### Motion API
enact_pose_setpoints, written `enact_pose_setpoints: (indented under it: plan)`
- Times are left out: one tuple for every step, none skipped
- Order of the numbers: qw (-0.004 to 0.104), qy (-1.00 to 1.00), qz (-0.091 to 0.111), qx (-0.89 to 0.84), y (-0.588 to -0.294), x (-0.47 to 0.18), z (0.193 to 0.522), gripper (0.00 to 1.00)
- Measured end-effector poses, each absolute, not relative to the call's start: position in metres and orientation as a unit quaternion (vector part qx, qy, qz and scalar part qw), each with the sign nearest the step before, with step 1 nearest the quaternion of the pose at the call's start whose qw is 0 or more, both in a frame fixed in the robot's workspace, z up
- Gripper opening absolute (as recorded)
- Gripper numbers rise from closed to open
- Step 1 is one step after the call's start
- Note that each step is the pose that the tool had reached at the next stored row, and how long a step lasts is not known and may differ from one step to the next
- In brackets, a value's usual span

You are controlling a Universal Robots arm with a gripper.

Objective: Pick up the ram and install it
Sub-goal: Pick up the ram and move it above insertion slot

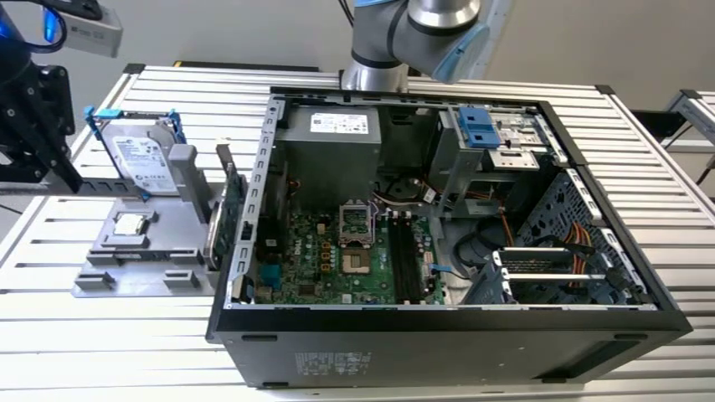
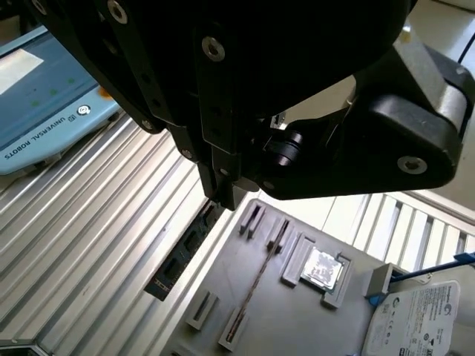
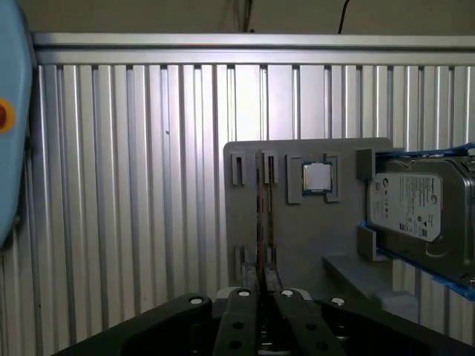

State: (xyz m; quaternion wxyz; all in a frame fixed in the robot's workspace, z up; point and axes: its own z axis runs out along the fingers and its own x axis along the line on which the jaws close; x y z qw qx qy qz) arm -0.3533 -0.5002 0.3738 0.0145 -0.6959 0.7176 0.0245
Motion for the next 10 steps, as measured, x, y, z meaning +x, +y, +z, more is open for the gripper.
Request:
enact_pose_setpoints:
  plan:
    - [0.014,0.718,0.025,-0.696,-0.5002,-0.3533,0.3746,0.0]
    - [0.014,0.718,0.025,-0.696,-0.5002,-0.3533,0.3752,0.0]
    - [0.015,0.718,0.025,-0.696,-0.5002,-0.3533,0.3754,0.0]
    - [0.015,0.718,0.025,-0.696,-0.5002,-0.3533,0.3754,0.0]
    - [0.015,0.718,0.024,-0.696,-0.5002,-0.3533,0.3754,0.0]
    - [0.014,0.718,0.024,-0.696,-0.5002,-0.3533,0.3755,0.0]
    - [0.014,0.718,0.024,-0.696,-0.5002,-0.3533,0.3756,0.0]
    - [0.014,0.718,0.024,-0.696,-0.5002,-0.3533,0.3756,0.0]
    - [0.014,0.718,0.024,-0.696,-0.5002,-0.3533,0.3756,0.0]
    - [0.014,0.718,0.024,-0.696,-0.5002,-0.3533,0.3756,0.0]
